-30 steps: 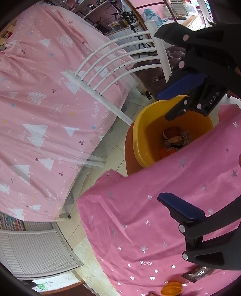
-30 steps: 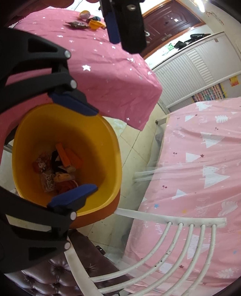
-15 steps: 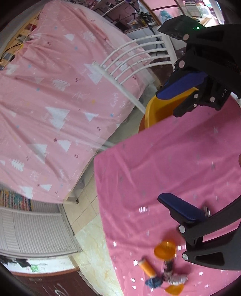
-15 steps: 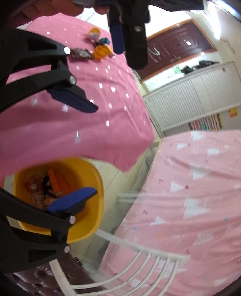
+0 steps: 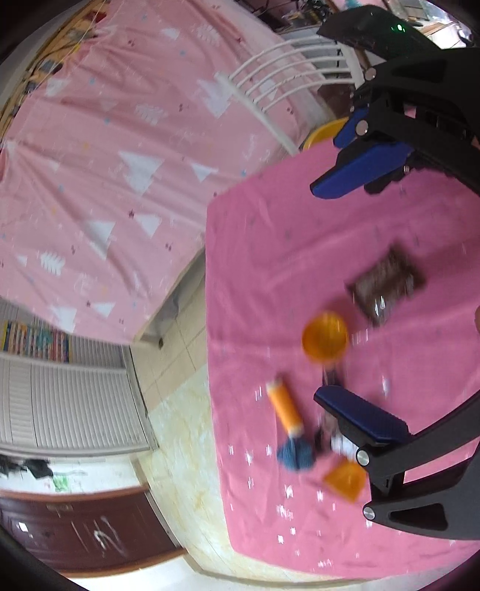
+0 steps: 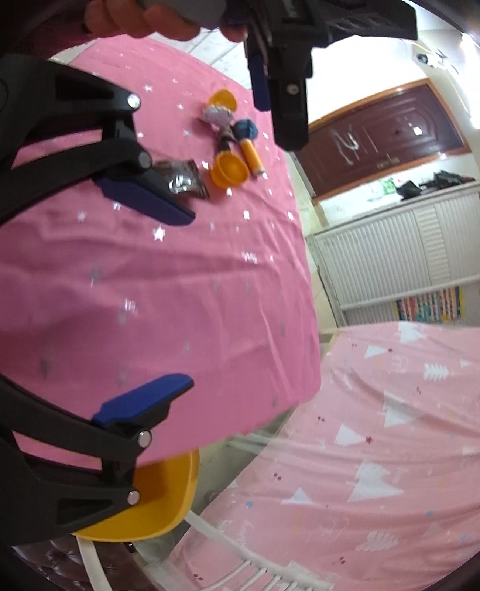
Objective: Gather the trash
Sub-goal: 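Move both open tools back over the items on the table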
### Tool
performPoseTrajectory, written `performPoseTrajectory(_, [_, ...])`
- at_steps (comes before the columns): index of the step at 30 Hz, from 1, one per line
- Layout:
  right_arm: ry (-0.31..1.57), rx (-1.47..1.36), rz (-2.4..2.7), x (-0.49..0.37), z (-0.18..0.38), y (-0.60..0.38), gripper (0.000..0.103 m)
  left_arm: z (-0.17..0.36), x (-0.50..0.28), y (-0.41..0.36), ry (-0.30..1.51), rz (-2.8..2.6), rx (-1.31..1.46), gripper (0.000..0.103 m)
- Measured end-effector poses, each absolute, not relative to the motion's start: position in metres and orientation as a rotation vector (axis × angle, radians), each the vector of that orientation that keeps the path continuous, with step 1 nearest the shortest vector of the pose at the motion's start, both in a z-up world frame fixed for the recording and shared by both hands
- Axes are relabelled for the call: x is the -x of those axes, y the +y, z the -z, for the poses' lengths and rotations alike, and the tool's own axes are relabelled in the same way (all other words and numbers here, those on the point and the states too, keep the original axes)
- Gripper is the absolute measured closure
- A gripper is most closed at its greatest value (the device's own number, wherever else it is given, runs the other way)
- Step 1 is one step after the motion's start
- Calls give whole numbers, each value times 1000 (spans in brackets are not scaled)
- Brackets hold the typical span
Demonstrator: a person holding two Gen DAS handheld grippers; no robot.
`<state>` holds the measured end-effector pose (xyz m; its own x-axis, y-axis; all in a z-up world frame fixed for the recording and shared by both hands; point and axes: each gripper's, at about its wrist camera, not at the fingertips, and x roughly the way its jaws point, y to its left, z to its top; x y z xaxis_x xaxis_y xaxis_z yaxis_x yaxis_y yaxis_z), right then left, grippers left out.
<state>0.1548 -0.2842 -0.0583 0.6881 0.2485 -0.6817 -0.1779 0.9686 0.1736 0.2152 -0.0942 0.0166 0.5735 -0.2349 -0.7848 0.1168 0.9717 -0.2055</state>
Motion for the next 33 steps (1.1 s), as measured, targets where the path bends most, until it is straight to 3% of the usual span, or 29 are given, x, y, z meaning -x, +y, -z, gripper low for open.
performPoseTrajectory(8, [791,-45,-312,-155,54,-243,24,-10,-214,-39,950,183,108,8])
performPoseTrajectory(21, [830,19,-311,-159,56,-208,24,26,-220,-13,1043,292,63,9])
performPoseTrajectory(28, [849,37,-311,-162,60,-198,24,43,-231,-6,1098,380,89,26])
performPoseTrajectory(33, [859,48,-304,-163,64,-195,34,57,-233,-4,1117,357,46,39])
